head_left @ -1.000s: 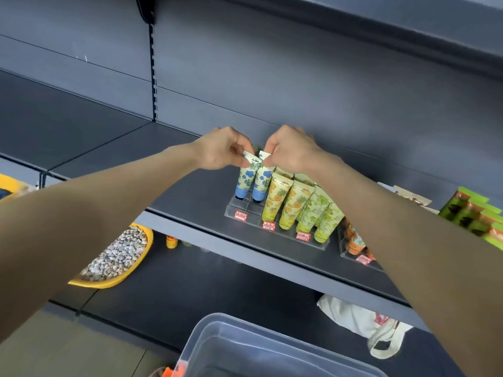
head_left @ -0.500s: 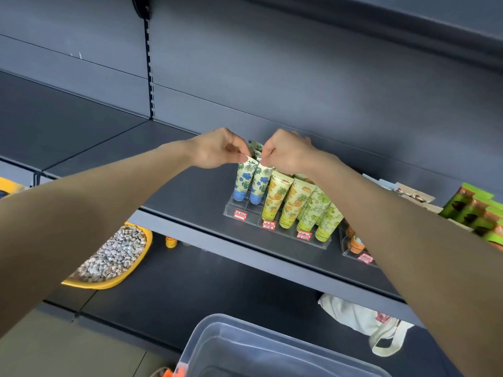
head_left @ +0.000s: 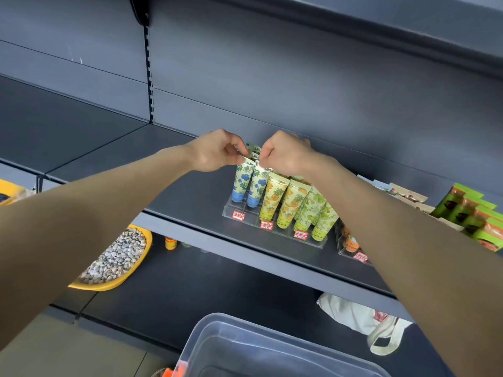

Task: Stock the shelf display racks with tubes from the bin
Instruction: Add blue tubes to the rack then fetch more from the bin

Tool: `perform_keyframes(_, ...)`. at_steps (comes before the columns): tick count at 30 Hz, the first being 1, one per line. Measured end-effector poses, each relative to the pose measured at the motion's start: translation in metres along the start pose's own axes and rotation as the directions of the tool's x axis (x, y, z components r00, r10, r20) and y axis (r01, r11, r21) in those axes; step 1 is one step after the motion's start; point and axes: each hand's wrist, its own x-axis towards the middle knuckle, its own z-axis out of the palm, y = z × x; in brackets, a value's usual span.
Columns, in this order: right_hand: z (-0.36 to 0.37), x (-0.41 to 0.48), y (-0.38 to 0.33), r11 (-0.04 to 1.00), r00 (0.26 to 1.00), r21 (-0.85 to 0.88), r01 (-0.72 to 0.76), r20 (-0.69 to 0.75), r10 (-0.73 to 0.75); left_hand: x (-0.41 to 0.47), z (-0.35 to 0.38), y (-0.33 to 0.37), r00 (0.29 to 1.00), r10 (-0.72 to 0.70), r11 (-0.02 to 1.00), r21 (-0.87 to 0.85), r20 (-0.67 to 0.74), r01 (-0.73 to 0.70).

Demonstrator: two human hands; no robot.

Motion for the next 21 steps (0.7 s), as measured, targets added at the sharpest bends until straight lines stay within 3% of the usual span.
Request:
perform_keyframes(11, -0.034, -0.061, 0.004, 0.983, 0.997, 0.173, 0.055, -0.071, -0.044, -0.046, -0.011, 0.046, 0.991, 0.080, 0.988, 0.137, -0.105, -0.065)
perform_keyframes(17, -0.001, -0.139, 0.023, 0.969, 0.996, 0.232, 0.081, -0.048, -0.071, -0.111, 0.038, 0.064, 0.997, 0.065, 0.985, 0.156, 0.041, -0.071)
perform_keyframes(21, 0.058, -0.191, 0.040, 0.950, 0.998, 0.310, 0.022, 0.056, -0.042, -0.153, 0.098, 0.050, 0.980, -0.018, 0.986, 0.165, 0.199, -0.016)
